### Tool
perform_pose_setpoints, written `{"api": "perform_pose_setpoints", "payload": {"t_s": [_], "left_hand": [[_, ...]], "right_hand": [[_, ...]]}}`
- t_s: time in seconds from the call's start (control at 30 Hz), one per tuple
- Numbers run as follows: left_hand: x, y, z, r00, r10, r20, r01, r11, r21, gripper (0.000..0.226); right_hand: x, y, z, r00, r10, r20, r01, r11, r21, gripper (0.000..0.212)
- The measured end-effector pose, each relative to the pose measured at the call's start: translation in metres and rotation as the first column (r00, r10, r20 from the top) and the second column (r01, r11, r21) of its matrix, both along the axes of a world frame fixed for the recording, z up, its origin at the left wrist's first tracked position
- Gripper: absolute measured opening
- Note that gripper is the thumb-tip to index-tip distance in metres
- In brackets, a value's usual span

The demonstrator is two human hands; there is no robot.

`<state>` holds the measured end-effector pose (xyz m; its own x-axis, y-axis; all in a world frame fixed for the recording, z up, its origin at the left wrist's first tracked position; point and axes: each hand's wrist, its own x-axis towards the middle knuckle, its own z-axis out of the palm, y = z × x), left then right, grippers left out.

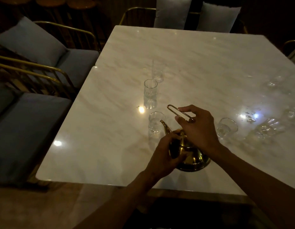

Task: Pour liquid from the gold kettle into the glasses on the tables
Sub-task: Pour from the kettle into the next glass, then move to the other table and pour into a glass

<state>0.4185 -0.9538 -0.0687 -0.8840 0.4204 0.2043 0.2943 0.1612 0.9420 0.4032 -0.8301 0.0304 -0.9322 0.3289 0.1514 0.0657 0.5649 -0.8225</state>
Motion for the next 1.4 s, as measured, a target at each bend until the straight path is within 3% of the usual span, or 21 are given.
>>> {"api": "perform_pose_setpoints", "payload": {"t_s": [0.63,1.03,1.4], "left_hand": [[0.02,-0.096,-0.013,0.995,0.056,-0.088,-0.065,0.993,-0.099,0.051],[-0.047,-0.235,0.006,0.976,-0.149,-0.16,0.131,0.984,-0.12,0.05],[-0.114,-0.35,0.005,0.948,-0.312,-0.063,0.294,0.935,-0.199,0.051]], "right_hand": [[0.028,-0.09,-0.013,0.994,0.036,-0.106,-0.051,0.99,-0.135,0.03],[-0.012,-0.233,-0.006,0.95,-0.273,-0.153,0.246,0.953,-0.176,0.031],[-0.058,-0.352,-0.007,0.871,-0.453,-0.189,0.405,0.881,-0.246,0.029]]}}
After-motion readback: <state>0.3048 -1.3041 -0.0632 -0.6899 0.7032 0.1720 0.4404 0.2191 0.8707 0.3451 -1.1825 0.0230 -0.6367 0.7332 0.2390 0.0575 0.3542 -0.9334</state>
